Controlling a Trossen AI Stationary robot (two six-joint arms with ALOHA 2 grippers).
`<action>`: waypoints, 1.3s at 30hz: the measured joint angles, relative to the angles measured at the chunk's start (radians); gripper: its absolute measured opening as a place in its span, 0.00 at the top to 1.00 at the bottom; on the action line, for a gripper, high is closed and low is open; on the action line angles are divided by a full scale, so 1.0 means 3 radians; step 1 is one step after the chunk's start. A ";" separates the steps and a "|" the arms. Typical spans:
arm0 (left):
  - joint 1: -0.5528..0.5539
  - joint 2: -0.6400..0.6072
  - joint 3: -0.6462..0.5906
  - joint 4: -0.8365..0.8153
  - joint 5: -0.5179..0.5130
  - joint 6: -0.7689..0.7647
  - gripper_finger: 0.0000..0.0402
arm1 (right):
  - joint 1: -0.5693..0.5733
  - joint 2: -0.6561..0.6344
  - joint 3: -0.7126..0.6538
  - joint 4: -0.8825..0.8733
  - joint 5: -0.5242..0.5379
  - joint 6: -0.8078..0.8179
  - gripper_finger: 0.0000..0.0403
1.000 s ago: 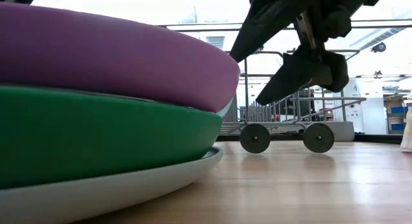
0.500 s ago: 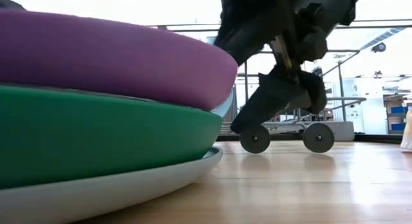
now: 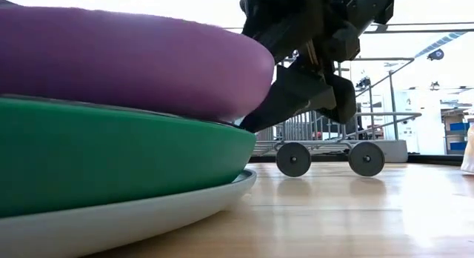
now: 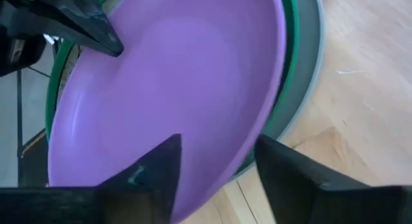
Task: Sort dishes
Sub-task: Put the purple plate into the dish rack
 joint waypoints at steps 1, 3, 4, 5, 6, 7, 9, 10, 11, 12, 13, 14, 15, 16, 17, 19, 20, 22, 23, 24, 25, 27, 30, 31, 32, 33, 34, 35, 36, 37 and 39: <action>0.0000 0.0000 0.0000 0.0008 -0.0009 0.0001 1.00 | -0.0004 -0.0002 0.0000 -0.0005 -0.0004 -0.0002 0.65; -0.0001 0.0000 0.0000 0.0025 -0.0041 0.0003 1.00 | -0.0012 -0.0005 0.0000 -0.0022 0.0000 -0.0030 0.73; -0.0001 0.0000 0.0000 0.0025 -0.0066 0.0004 1.00 | -0.0019 -0.0005 0.0001 -0.0023 0.0002 -0.0036 0.77; 0.0001 0.0000 0.0001 0.0025 -0.0072 0.0006 1.00 | -0.0025 -0.0005 0.0007 -0.0021 0.0010 -0.0037 0.81; 0.0001 0.0000 0.0007 0.0023 -0.0075 0.0014 1.00 | -0.0029 -0.0007 0.0014 -0.0019 0.0029 -0.0044 0.84; 0.0003 0.0000 0.0024 0.0020 -0.0077 0.0020 1.00 | -0.0032 -0.0009 0.0020 -0.0020 0.0047 -0.0055 0.87; 0.0001 0.0000 0.0070 0.0020 -0.0123 0.0059 1.00 | -0.0032 -0.0016 0.0041 -0.0066 0.0060 -0.0086 0.93; 0.0001 0.0000 0.0098 0.0013 -0.0151 0.0093 1.00 | -0.0032 -0.0021 0.0042 -0.0085 0.0060 -0.0097 0.94; 0.0001 0.0000 0.0135 -0.0016 -0.0179 0.0145 1.00 | -0.0032 -0.0022 0.0042 -0.0092 0.0055 -0.0108 0.96; 0.0000 0.0000 0.0171 -0.0045 -0.0206 0.0196 1.00 | -0.0031 -0.0022 0.0042 -0.0100 0.0041 -0.0123 0.96; -0.0001 0.0000 0.0216 -0.0087 -0.0223 0.0250 1.00 | -0.0029 -0.0022 0.0041 -0.0108 0.0020 -0.0144 0.97; -0.0001 0.0000 0.0275 -0.0150 -0.0231 0.0290 1.00 | -0.0024 -0.0024 0.0041 -0.0111 0.0003 -0.0161 0.97; -0.0001 0.0000 0.0333 -0.0238 -0.0236 0.0314 1.00 | -0.0021 -0.0027 0.0041 -0.0111 -0.0008 -0.0172 0.97; -0.0001 0.0000 0.0400 -0.0355 -0.0236 0.0324 1.00 | -0.0019 -0.0028 0.0041 -0.0109 -0.0015 -0.0185 0.97; -0.0001 0.0000 0.0461 -0.0463 -0.0235 0.0326 1.00 | -0.0018 -0.0028 0.0041 -0.0107 -0.0014 -0.0207 0.97; -0.0001 0.0001 0.0565 -0.0687 -0.0232 0.0300 1.00 | -0.0018 -0.0029 0.0041 -0.0104 0.0011 -0.0223 0.98; -0.0001 0.0003 0.0610 -0.0793 -0.0231 0.0282 1.00 | -0.0018 -0.0032 0.0039 -0.0104 0.0030 -0.0236 0.98; -0.0001 0.0003 0.0685 -0.0948 -0.0228 0.0258 1.00 | -0.0015 -0.0038 0.0039 -0.0095 0.0055 -0.0267 0.98; -0.0001 0.0003 0.0711 -0.1007 -0.0228 0.0255 1.00 | -0.0015 -0.0041 0.0039 -0.0087 0.0067 -0.0287 0.98; -0.0001 0.0003 0.0736 -0.1067 -0.0229 0.0254 1.00 | -0.0015 -0.0046 0.0038 -0.0085 0.0098 -0.0311 0.98; -0.0001 0.0003 0.0758 -0.1124 -0.0229 0.0251 1.00 | -0.0015 -0.0056 0.0037 -0.0085 0.0135 -0.0334 0.98; -0.0001 0.0003 0.0803 -0.1230 -0.0235 0.0229 1.00 | -0.0012 -0.0079 0.0037 -0.0085 0.0217 -0.0384 0.98; -0.0004 0.0003 0.0890 -0.1414 -0.0297 0.0173 1.00 | -0.0012 -0.0135 0.0036 -0.0087 0.0362 -0.0485 0.98; -0.0007 0.0003 0.0924 -0.1461 -0.0324 0.0169 1.00 | -0.0012 -0.0155 0.0036 -0.0087 0.0407 -0.0524 0.98; -0.0013 0.0003 0.0966 -0.1518 -0.0369 0.0179 1.00 | -0.0012 -0.0178 0.0036 -0.0089 0.0439 -0.0562 0.98; -0.0020 0.0004 0.1014 -0.1585 -0.0418 0.0189 1.00 | -0.0012 -0.0205 0.0033 -0.0099 0.0462 -0.0600 0.98; -0.0022 0.0004 0.1068 -0.1655 -0.0476 0.0190 1.00 | -0.0009 -0.0234 0.0031 -0.0110 0.0484 -0.0635 0.98; -0.0028 0.0004 0.1122 -0.1730 -0.0523 0.0189 1.00 | -0.0006 -0.0263 0.0031 -0.0115 0.0510 -0.0670 0.98; -0.0032 0.0004 0.1173 -0.1816 -0.0547 0.0191 1.00 | -0.0005 -0.0290 0.0031 -0.0114 0.0530 -0.0703 0.98; -0.0042 0.0004 0.1226 -0.1919 -0.0573 0.0189 1.00 | -0.0005 -0.0322 0.0031 -0.0113 0.0546 -0.0734 0.98; -0.0055 0.0004 0.1327 -0.2073 -0.0632 0.0192 1.00 | 0.0005 -0.0390 0.0031 -0.0148 0.0608 -0.0795 0.98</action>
